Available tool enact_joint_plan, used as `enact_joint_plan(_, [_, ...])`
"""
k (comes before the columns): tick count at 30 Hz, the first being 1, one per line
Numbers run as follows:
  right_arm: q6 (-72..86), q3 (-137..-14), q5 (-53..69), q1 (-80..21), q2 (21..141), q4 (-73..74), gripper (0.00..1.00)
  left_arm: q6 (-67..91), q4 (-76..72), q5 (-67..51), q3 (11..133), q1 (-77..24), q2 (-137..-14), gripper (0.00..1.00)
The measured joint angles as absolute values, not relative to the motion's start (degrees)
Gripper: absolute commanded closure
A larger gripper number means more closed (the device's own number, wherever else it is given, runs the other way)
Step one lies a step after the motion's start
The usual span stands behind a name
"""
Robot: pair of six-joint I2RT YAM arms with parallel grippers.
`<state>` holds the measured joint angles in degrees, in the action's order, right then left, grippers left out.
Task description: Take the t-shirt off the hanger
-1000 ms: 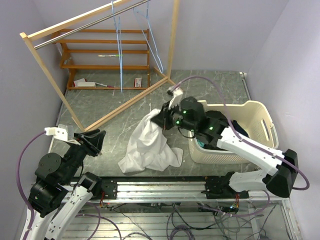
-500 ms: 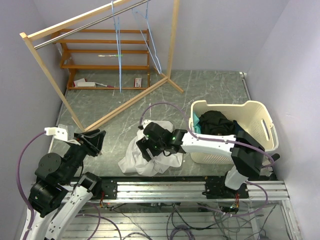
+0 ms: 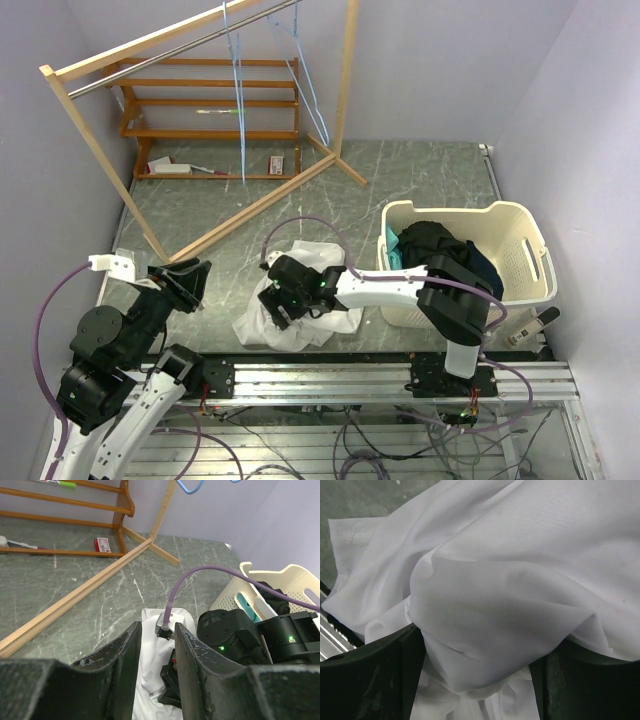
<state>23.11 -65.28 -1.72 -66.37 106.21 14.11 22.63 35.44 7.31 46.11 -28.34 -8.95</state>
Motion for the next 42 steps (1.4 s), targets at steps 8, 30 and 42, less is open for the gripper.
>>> enact_joint_plan(8, [23.11,-66.81,-3.05,-66.61,108.73,10.7,1.0,22.79,35.44,7.33,46.11,-28.34,-8.95,0.56])
enact_joint_plan(30, [19.75,-86.06,-15.57,-37.41,68.95,31.73,1.0,22.83,35.44,7.38,46.11,-28.34,-8.93,0.57])
enact_joint_plan(42, [19.97,-87.26,-45.12,-36.97,52.01,46.33,1.0,22.85,35.44,7.38,46.11,-28.34,-8.93,0.57])
